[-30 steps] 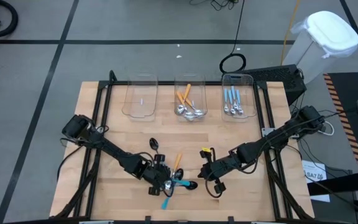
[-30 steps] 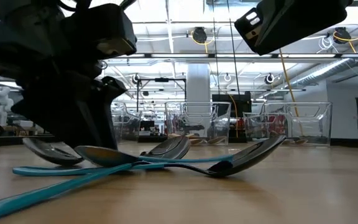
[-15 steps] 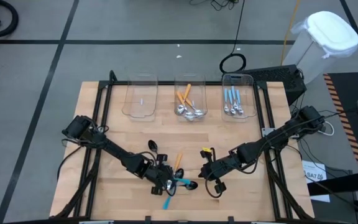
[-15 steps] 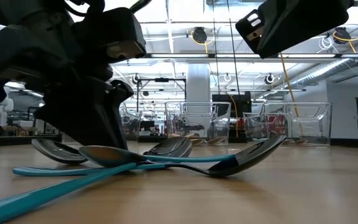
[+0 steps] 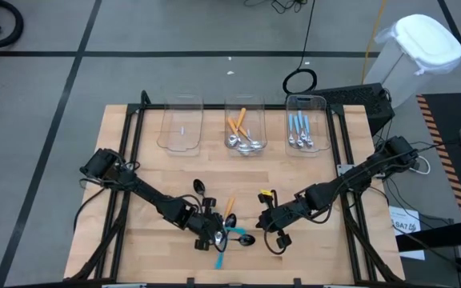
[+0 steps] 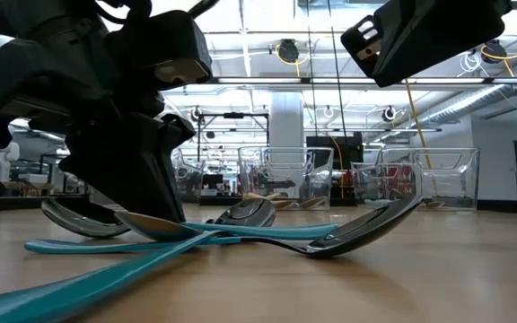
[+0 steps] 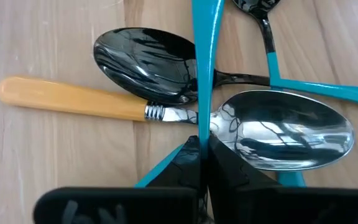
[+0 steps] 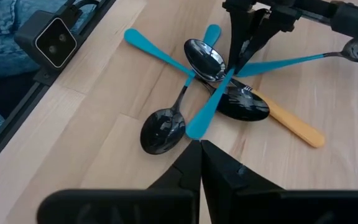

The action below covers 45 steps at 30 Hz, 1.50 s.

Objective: Sort silverware by color (type)
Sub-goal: Put the blue spoon into the left transparent bin

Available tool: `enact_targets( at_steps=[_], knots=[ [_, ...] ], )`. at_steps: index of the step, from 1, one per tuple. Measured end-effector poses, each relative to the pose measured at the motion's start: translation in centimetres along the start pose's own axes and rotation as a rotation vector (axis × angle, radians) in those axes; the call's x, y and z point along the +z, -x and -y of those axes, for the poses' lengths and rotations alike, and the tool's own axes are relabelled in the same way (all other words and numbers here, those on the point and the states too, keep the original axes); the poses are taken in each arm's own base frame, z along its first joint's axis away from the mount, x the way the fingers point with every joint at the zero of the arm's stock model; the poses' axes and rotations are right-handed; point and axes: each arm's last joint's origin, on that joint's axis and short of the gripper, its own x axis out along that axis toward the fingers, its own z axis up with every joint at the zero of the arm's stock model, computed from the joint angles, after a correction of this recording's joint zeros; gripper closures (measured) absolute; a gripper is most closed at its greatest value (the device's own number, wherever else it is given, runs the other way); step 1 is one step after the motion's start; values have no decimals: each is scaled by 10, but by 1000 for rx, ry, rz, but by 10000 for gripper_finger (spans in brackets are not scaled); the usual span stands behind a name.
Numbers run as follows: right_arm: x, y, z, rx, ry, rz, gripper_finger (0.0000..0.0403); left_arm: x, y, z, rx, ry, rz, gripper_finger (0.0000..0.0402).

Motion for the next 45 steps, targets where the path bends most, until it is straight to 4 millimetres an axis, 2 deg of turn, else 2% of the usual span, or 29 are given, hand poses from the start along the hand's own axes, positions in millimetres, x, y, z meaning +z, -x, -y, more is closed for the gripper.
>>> enact_targets(
  at_steps=[12, 19, 24, 34, 45],
  knots=[
    [-2, 0, 0, -5, 6, -18, 399, 1, 22, 1, 40, -17, 15, 395],
    [-3, 0, 0, -6, 4, -29, 399, 9, 39, -2, 93, -6, 81, 396],
    [-6, 0, 0, -8, 2, -60, 399, 15, 58, -6, 153, 7, 142, 396],
    [-11, 1, 1, -14, -29, -115, 399, 26, 113, -13, 312, -40, 314, 396],
    [-13, 1, 1, -16, -37, -138, 399, 32, 149, -30, 361, -80, 403, 396]
  ],
)
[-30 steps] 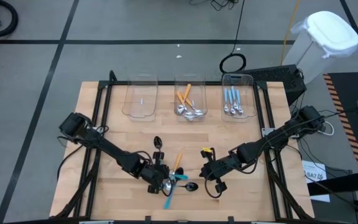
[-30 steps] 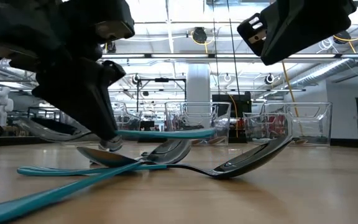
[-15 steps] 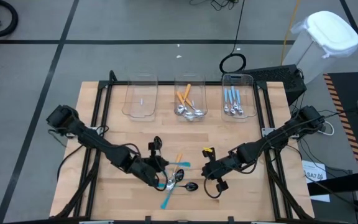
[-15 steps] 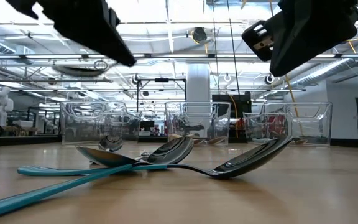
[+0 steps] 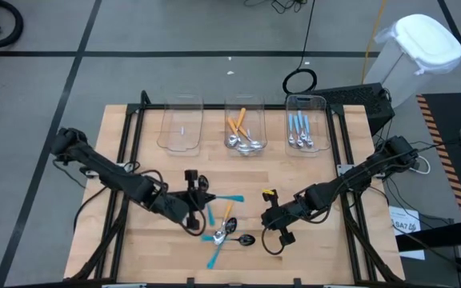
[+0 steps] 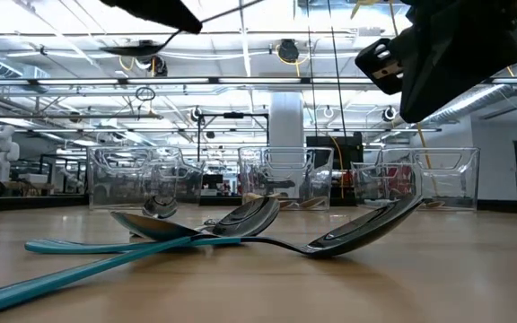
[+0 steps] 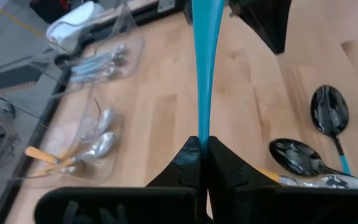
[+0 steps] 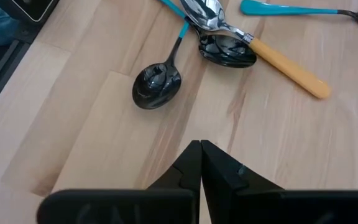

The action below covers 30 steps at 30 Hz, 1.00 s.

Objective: Sort silverware by color (type)
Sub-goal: Put the blue spoon into the left transparent bin

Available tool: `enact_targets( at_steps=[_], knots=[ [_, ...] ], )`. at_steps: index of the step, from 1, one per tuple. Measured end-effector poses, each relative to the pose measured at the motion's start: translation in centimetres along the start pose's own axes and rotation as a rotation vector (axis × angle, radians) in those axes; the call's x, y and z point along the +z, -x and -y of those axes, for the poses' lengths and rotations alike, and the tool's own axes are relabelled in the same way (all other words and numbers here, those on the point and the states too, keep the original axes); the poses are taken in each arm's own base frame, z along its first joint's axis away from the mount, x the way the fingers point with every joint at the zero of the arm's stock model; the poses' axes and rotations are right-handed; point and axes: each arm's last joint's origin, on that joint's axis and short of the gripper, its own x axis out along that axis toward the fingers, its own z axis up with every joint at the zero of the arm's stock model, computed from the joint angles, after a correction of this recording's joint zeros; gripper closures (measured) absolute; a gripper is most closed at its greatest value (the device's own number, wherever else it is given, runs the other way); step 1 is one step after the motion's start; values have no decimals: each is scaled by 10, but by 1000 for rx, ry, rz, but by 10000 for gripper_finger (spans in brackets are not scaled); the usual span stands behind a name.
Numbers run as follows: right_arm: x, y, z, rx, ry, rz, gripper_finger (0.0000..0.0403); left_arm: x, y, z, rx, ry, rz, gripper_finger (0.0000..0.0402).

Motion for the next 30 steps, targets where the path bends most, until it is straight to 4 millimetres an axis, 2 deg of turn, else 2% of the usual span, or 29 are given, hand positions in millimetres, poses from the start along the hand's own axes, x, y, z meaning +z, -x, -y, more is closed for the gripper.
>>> enact_targets(
  at_steps=[10, 17, 30],
  knots=[
    [0, 0, 0, 0, 0, 0, 399, 15, 37, -37, 52, 25, 122, 396],
    [0, 0, 0, 0, 0, 1, 399, 20, 67, -73, 197, 72, 195, 396],
    [0, 0, 0, 0, 0, 1, 399, 7, 104, -140, 391, 238, 230, 396]
  ],
)
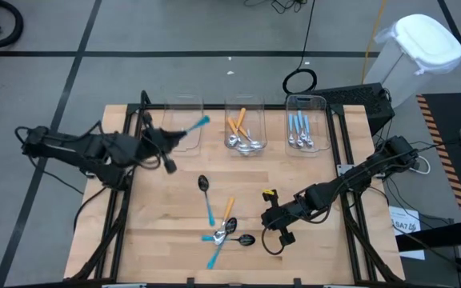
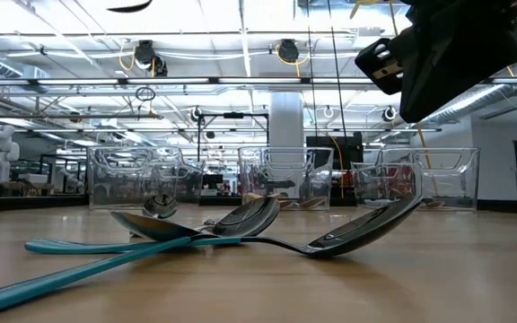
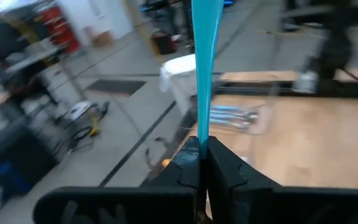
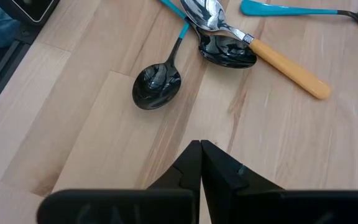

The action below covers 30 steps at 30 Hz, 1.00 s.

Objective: Sort silverware by color (type)
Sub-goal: Put the blue spoon into the left transparent bin

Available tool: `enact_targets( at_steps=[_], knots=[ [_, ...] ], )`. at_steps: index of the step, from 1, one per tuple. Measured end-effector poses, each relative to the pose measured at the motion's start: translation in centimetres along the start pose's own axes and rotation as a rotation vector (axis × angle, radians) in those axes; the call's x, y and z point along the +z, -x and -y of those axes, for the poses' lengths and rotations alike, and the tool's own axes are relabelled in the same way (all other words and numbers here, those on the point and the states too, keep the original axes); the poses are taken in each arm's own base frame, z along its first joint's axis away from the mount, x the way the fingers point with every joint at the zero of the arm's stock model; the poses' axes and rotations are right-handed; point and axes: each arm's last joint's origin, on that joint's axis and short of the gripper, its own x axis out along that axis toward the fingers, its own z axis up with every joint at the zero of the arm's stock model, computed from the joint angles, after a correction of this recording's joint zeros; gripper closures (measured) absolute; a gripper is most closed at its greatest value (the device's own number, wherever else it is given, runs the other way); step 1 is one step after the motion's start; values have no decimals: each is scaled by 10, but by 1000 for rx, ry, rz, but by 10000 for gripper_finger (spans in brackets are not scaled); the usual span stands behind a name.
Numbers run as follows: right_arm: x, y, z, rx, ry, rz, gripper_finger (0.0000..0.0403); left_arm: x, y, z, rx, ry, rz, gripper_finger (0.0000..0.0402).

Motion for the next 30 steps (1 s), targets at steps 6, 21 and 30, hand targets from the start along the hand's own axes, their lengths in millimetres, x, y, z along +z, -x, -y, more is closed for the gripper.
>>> enact_targets(
  at_steps=[6, 21, 30],
  knots=[
    [0, 0, 0, 0, 0, 0, 399, -11, -7, -30, 218, 116, -96, 396],
    [0, 0, 1, -36, 3, 5, 399, -41, -20, -60, 434, 271, -269, 396],
    [1, 0, 4, -131, 29, 14, 399, -86, -48, -55, 437, 335, -225, 396]
  ],
)
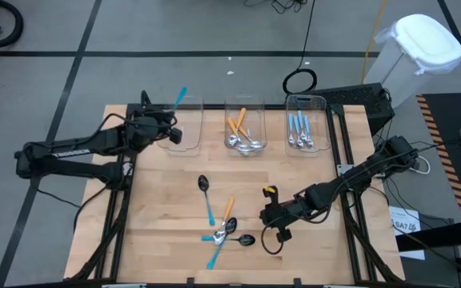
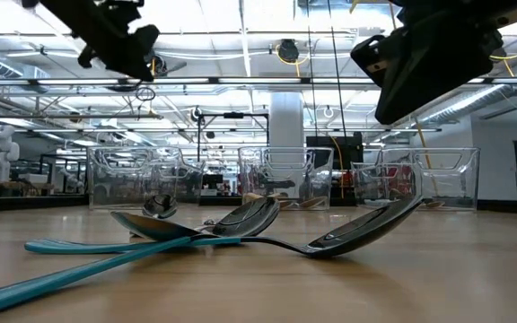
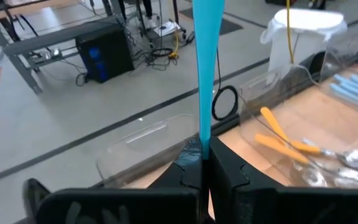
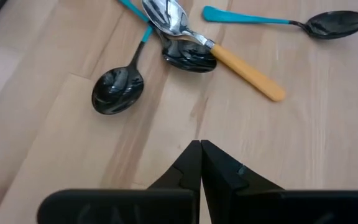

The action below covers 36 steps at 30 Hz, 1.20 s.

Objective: Sort silverware by color (type)
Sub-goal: Put the blue spoon into the left transparent bin

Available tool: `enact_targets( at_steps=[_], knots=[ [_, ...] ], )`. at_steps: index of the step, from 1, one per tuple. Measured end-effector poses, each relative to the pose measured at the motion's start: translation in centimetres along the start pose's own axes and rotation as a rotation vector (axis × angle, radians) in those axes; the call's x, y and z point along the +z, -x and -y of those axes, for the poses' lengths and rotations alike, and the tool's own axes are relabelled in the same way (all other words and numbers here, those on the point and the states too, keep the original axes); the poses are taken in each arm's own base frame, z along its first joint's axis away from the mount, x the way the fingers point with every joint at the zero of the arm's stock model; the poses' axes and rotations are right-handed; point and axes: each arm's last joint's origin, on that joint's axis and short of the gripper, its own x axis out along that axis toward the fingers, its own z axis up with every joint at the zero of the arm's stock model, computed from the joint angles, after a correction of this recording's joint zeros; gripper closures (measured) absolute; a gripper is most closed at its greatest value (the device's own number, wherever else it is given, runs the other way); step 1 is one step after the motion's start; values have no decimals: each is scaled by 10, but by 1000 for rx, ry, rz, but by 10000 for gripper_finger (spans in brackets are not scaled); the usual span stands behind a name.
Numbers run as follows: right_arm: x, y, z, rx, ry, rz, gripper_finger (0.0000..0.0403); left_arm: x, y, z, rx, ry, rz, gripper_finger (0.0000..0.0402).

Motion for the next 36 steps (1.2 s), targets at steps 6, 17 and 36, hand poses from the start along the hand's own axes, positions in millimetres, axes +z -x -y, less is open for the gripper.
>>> enact_targets(
  at_steps=[6, 17, 36],
  knots=[
    [0, 0, 0, -1, 16, 1, 399, -19, -19, -7, -8, 43, 2, 396],
    [1, 0, 1, -3, 13, 10, 399, -55, -43, -9, -17, 74, -54, 396],
    [2, 0, 1, -2, 15, 23, 399, -98, -111, -13, -14, 56, -334, 396]
  ],
)
